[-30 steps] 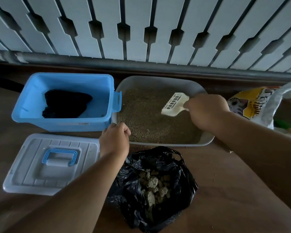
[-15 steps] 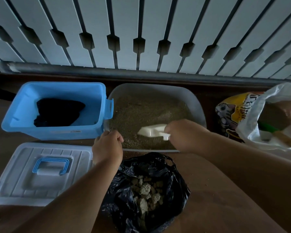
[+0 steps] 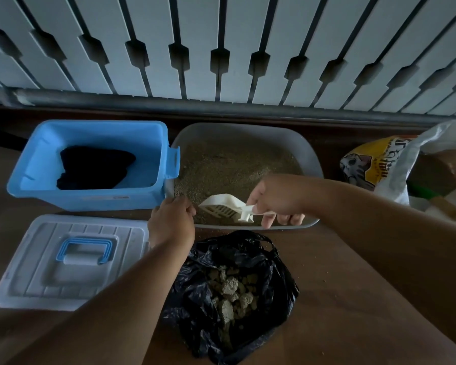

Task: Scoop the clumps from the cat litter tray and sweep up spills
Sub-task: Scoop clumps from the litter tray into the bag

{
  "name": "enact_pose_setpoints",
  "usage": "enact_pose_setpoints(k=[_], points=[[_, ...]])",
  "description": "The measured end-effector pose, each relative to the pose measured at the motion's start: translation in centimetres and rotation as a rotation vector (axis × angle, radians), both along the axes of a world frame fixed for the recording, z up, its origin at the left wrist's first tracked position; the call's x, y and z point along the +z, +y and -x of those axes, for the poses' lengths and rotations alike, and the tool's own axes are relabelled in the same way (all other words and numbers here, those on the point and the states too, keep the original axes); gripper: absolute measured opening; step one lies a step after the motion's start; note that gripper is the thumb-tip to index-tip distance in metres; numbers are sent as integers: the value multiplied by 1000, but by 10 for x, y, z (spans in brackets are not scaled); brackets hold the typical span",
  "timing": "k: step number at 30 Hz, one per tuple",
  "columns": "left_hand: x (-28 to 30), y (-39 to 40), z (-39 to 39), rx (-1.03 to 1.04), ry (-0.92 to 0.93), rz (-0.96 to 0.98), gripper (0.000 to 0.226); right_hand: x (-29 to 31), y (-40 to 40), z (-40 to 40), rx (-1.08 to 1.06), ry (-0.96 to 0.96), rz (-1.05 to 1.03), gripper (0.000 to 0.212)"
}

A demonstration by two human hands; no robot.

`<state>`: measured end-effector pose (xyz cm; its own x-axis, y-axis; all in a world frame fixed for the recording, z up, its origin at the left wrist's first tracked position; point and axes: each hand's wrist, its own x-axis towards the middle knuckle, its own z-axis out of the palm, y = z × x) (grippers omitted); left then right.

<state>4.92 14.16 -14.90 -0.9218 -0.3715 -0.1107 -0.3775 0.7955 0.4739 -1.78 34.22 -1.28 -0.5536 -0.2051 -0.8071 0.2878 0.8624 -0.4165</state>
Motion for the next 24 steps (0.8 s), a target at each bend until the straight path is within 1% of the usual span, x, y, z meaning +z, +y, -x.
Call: enact_pose_setpoints(k=[2, 4, 6, 8, 9, 11, 13, 16, 18, 20, 22, 24], points=[[0, -1, 0, 2, -3, 6, 23, -3, 2, 5, -28, 31, -29, 24], [0, -2, -1, -4, -5, 6, 24, -3, 5, 10, -54, 102, -73, 24], [0, -2, -1, -10, -4, -4, 23, -3, 9, 13, -1, 204, -125, 25], [0, -2, -1, -8, -7, -11, 22, -6, 12, 18, 5, 302, -118, 28], [0, -1, -1, -10, -8, -14, 21, -6, 14, 21, -55, 327, -89, 29], [-1, -2, 0, -14, -8, -29, 22, -5, 20, 31, -238, 339, 0, 31], [-1, -4, 0, -18, -5, -45, 22, -4, 21, 39, -335, 333, 44, 33], [0, -4, -1, -32, -11, -66, 21, -11, 15, 41, -282, 370, 24, 40], [0, -4, 0, -33, -7, -83, 22, -18, 6, 37, -312, 309, 126, 42], [0, -6, 0, -42, 1, -94, 22, -22, -5, 33, -335, 226, 207, 35], [-1, -8, 0, -53, 7, -102, 21, -25, -11, 32, -292, 227, 165, 29], [-2, -9, 0, -57, 17, -105, 22, -30, -12, 33, -249, 292, 95, 28]])
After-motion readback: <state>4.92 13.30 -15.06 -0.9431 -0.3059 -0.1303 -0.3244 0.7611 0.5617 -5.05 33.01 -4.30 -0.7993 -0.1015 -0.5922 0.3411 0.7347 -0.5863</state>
